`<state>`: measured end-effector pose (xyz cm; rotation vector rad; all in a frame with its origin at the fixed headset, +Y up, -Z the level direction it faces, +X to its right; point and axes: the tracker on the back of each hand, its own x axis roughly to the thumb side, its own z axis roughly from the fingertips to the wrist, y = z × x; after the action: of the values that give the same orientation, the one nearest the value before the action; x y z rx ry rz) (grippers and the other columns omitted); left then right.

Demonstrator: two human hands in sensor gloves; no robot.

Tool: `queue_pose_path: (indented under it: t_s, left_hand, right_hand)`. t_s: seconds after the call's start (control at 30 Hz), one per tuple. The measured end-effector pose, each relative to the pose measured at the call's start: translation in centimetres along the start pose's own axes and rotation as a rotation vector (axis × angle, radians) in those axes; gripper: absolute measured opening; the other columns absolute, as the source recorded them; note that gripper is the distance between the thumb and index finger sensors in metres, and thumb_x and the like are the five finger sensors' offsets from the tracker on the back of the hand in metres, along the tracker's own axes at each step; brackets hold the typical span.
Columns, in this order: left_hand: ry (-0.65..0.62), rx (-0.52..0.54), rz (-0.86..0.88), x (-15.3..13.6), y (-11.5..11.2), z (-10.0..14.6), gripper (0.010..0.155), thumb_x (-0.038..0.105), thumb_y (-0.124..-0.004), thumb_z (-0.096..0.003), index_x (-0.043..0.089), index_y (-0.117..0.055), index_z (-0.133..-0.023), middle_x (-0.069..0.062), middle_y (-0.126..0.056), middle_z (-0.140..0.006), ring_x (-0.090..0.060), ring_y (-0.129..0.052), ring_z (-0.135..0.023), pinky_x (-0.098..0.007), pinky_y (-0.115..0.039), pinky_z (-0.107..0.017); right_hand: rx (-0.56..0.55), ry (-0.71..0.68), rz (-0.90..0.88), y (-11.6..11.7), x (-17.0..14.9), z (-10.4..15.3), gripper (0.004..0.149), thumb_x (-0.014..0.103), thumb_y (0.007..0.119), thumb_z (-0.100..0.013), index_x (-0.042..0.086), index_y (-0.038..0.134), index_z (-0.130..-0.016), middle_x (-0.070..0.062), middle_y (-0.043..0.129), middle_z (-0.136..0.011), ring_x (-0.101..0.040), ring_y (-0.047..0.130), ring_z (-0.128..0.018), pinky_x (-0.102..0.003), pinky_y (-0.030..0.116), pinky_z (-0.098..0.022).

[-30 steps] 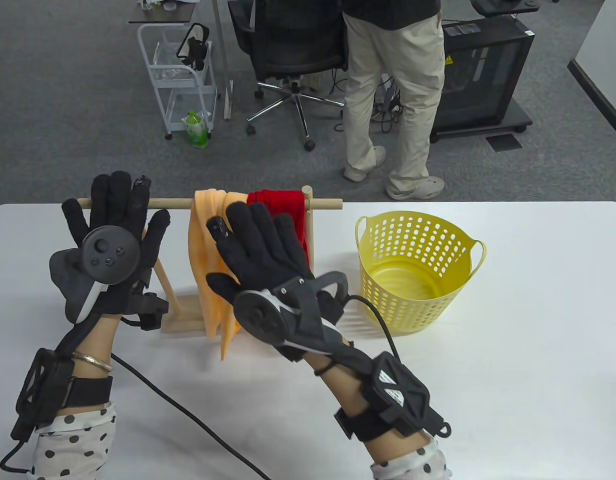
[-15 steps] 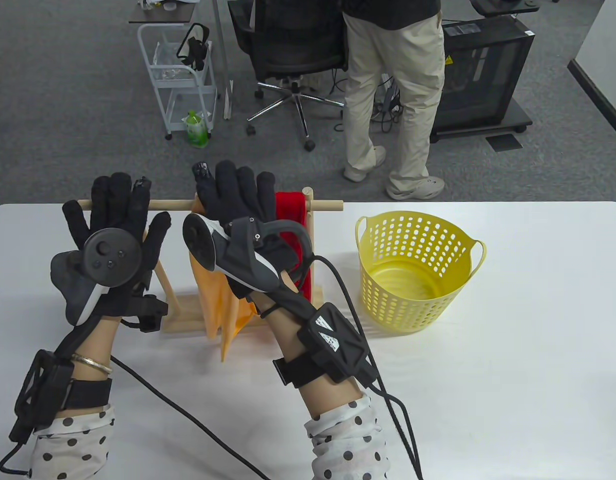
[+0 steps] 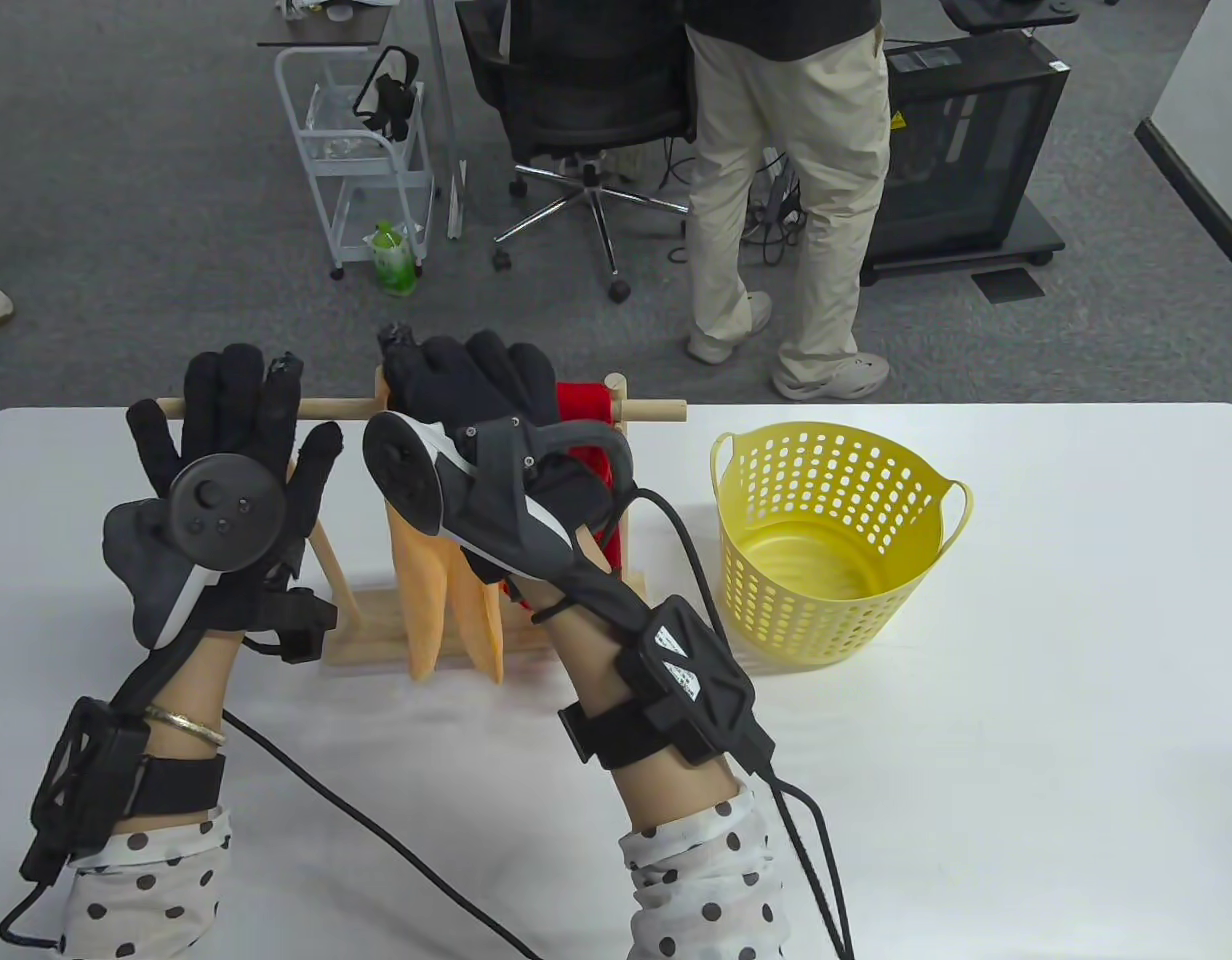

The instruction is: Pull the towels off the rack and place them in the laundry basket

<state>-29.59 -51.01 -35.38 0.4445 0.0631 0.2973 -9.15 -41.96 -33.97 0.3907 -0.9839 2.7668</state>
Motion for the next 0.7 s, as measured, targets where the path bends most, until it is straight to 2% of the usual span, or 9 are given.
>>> queue_pose_path:
  t_s: [0.03, 0.1, 0.2, 0.3, 0.5, 0.7]
  left_hand:
    - [0.000, 0.000, 0.001, 0.0, 0.0, 0.0, 0.067, 0.060, -0.057, -0.0621, 0.035, -0.048, -0.124, 0.012, -0.032, -0.134, -0.017, -0.020, -0.127, -0.050, -0.001, -0.091]
    - [0.000, 0.000, 0.004, 0.0, 0.0, 0.0, 0.068, 0.060, -0.057, -0.0622, 0.035, -0.048, -0.124, 0.012, -0.032, -0.134, -0.017, -0.020, -0.127, -0.050, -0.001, -0.091]
    - [-0.001, 0.001, 0.007, 0.0, 0.0, 0.0, 0.067, 0.060, -0.057, -0.0622, 0.036, -0.048, -0.124, 0.012, -0.032, -0.134, -0.016, -0.020, -0.127, -0.050, 0.000, -0.091]
    - [-0.001, 0.003, 0.004, 0.0, 0.0, 0.0, 0.067, 0.060, -0.057, -0.0622, 0.036, -0.047, -0.124, 0.012, -0.032, -0.134, -0.017, -0.020, -0.127, -0.050, -0.001, -0.091]
    - [-0.002, 0.005, 0.004, 0.0, -0.1, 0.0, 0.067, 0.060, -0.057, -0.0622, 0.036, -0.048, -0.124, 0.012, -0.031, -0.134, -0.017, -0.020, -0.127, -0.050, -0.001, -0.091]
    - [-0.003, 0.007, 0.005, 0.0, -0.1, 0.0, 0.067, 0.060, -0.057, -0.0622, 0.036, -0.047, -0.124, 0.012, -0.031, -0.134, -0.017, -0.020, -0.127, -0.050, -0.001, -0.091]
  right_hand:
    - [-0.007, 0.002, -0.009, -0.4, -0.2, 0.0, 0.046, 0.045, 0.077, -0.056, 0.039, 0.077, -0.102, 0.004, 0.089, -0.093, -0.010, 0.090, -0.052, -0.026, 0.077, -0.036]
    - [0.003, 0.017, -0.108, -1.1, -0.9, -0.3, 0.045, 0.042, 0.078, -0.056, 0.039, 0.077, -0.101, 0.000, 0.088, -0.093, -0.004, 0.092, -0.032, -0.022, 0.077, -0.023]
    - [0.009, 0.048, -0.289, -1.6, -1.8, -0.5, 0.043, 0.037, 0.079, -0.057, 0.035, 0.079, -0.100, -0.005, 0.088, -0.092, 0.000, 0.096, -0.027, -0.019, 0.082, -0.017]
    - [-0.005, 0.104, -0.435, -1.9, -2.5, -0.5, 0.042, 0.032, 0.077, -0.058, 0.033, 0.078, -0.099, -0.009, 0.086, -0.095, -0.005, 0.106, -0.048, -0.022, 0.093, -0.038]
    - [-0.032, 0.107, -0.597, -3.1, -3.0, -0.5, 0.046, 0.031, 0.068, -0.062, 0.029, 0.065, -0.107, -0.009, 0.068, -0.110, -0.014, 0.100, -0.077, -0.027, 0.089, -0.060]
    - [-0.160, 0.101, -0.584, -5.5, -4.5, -0.1, 0.050, 0.033, 0.062, -0.063, 0.032, 0.053, -0.113, -0.004, 0.055, -0.117, -0.013, 0.091, -0.090, -0.028, 0.081, -0.072]
